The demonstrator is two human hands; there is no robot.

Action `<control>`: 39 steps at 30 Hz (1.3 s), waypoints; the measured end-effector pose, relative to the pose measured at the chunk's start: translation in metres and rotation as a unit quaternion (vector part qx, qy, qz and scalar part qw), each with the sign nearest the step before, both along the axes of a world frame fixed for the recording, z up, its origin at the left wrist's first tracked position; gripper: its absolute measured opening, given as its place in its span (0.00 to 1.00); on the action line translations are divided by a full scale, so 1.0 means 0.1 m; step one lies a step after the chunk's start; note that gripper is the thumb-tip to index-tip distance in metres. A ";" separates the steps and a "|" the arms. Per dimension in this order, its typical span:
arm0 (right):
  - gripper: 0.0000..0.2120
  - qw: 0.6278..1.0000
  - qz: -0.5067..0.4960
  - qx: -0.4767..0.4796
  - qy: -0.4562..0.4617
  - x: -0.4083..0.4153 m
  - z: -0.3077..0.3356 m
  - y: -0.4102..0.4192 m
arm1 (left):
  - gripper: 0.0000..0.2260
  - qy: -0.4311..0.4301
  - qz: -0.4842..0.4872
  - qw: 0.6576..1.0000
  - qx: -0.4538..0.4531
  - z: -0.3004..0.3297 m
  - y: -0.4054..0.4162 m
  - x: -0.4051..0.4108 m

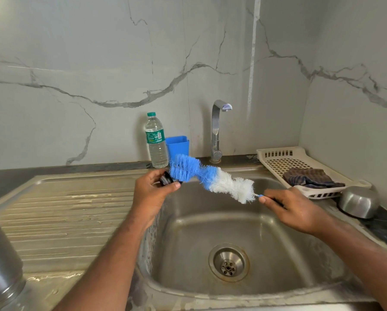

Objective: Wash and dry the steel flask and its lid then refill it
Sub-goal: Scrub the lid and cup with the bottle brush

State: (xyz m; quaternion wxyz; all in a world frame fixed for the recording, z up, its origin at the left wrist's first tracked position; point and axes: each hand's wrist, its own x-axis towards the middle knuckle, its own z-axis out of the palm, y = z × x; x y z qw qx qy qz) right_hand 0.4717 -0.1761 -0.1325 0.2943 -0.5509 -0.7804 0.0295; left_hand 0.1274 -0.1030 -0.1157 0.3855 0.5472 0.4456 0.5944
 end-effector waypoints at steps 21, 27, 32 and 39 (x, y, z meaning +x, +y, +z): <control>0.22 1.000 -0.025 -0.018 -0.004 -0.01 -0.06 0.07 | 0.22 -0.011 0.060 0.998 -0.001 -0.02 -0.05 0.02; 0.22 0.999 -0.023 -0.021 0.016 -0.04 -0.01 0.04 | 0.24 0.008 0.066 0.998 0.010 0.00 -0.06 0.08; 0.21 0.999 -0.022 -0.024 -0.002 -0.10 -0.02 0.05 | 0.25 0.066 0.035 0.997 0.009 -0.04 -0.06 0.06; 0.22 0.999 -0.003 -0.033 0.002 -0.04 0.00 0.01 | 0.23 0.022 0.049 0.998 0.013 0.01 -0.05 0.04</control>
